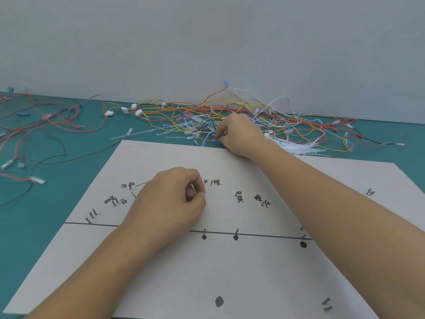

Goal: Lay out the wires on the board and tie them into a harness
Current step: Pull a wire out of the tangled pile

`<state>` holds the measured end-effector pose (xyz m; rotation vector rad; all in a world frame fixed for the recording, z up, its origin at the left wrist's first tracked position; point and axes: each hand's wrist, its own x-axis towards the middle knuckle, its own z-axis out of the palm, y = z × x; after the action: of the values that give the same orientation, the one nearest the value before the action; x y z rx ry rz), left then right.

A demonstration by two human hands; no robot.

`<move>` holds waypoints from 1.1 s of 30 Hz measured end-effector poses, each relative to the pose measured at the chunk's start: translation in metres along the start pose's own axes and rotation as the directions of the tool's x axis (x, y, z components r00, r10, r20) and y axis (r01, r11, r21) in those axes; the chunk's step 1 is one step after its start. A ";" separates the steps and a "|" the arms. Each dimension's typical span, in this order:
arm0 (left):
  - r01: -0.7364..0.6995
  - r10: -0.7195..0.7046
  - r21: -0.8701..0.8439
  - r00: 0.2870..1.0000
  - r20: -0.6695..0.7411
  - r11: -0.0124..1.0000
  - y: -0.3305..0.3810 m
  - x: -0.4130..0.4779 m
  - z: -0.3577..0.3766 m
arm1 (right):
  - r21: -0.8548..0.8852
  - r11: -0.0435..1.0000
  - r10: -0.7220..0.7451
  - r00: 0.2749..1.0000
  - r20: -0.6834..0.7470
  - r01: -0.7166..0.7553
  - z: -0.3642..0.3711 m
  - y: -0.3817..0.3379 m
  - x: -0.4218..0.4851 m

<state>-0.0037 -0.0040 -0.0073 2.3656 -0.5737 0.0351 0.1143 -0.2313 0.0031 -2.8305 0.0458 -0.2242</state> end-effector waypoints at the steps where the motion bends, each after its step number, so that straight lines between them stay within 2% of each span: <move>1: -0.002 0.002 -0.001 1.000 -0.001 1.000 0.000 0.000 0.000 | -0.024 1.000 -0.006 1.000 -0.008 0.006 0.001 -0.001 0.000; 4: -0.008 0.008 0.003 1.000 0.001 1.000 -0.001 0.000 0.000 | -0.063 0.998 -0.002 1.000 0.015 0.003 0.003 0.001 0.000; 6: -0.009 0.009 0.003 1.000 0.003 1.000 -0.001 0.001 0.001 | -0.014 1.000 0.003 0.999 0.043 -0.002 0.000 0.005 0.001; 9: -0.005 0.005 0.000 1.000 0.011 1.000 -0.002 0.000 -0.001 | 0.268 0.963 0.045 0.999 -0.023 -0.037 -0.013 0.004 0.005; 11: -0.003 0.003 -0.010 1.000 0.015 1.000 -0.002 0.001 -0.001 | 0.469 0.882 0.107 0.988 -0.111 -0.043 -0.029 -0.001 0.009; 13: 0.004 -0.003 -0.014 1.000 0.022 1.000 -0.002 0.001 -0.001 | 0.602 0.798 0.207 0.948 -0.241 -0.021 -0.048 -0.004 0.015; 16: 0.012 -0.012 -0.018 1.000 0.029 1.000 -0.002 0.001 -0.001 | 0.790 0.613 0.434 0.828 -0.356 0.018 -0.074 -0.002 0.019; 18: 0.014 -0.014 -0.023 0.999 0.032 1.000 -0.002 0.001 -0.001 | 0.913 0.399 0.595 0.735 -0.325 0.080 -0.089 0.005 0.017; 20: 0.014 -0.013 -0.037 0.999 0.035 0.999 -0.002 0.001 -0.002 | 0.977 0.139 0.694 0.687 -0.214 0.163 -0.101 0.013 0.012; 22: 0.014 -0.012 -0.048 0.999 0.039 0.999 -0.002 0.001 -0.002 | 0.980 -0.071 0.695 0.714 -0.086 0.188 -0.104 0.017 0.006; 23: 0.012 -0.010 -0.048 0.999 0.040 0.999 -0.003 0.002 -0.002 | 0.979 -0.116 0.662 0.748 -0.049 0.168 -0.103 0.017 0.001; 24: 0.012 -0.010 -0.047 0.999 0.041 0.999 -0.003 0.002 -0.002 | 0.988 -0.097 0.616 0.787 -0.035 0.120 -0.102 0.016 -0.003; 26: 0.020 -0.017 -0.057 0.999 0.047 0.998 -0.004 0.002 -0.002 | 0.999 0.033 0.509 0.860 -0.028 0.013 -0.100 0.013 -0.013; 27: 0.026 -0.023 -0.069 0.999 0.048 0.997 -0.005 0.002 -0.002 | 0.998 0.063 0.458 0.889 -0.022 -0.008 -0.101 0.010 -0.018; 28: 0.033 -0.029 -0.079 0.998 0.048 0.996 -0.006 0.002 -0.002 | 0.999 0.044 0.410 0.912 -0.007 -0.013 -0.102 0.008 -0.023; 31: 0.033 -0.027 -0.097 0.998 0.061 0.995 -0.007 0.003 -0.003 | 0.991 -0.133 0.273 0.962 0.028 0.009 -0.100 0.009 -0.044; 33: 0.030 -0.024 -0.116 0.998 0.053 0.993 -0.007 0.005 -0.005 | 0.990 -0.139 0.221 0.975 0.012 0.020 -0.088 0.010 -0.054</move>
<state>0.0039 0.0016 -0.0069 2.2658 -0.5539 -0.0704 0.0471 -0.2636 0.0746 -1.1015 0.0845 -0.2748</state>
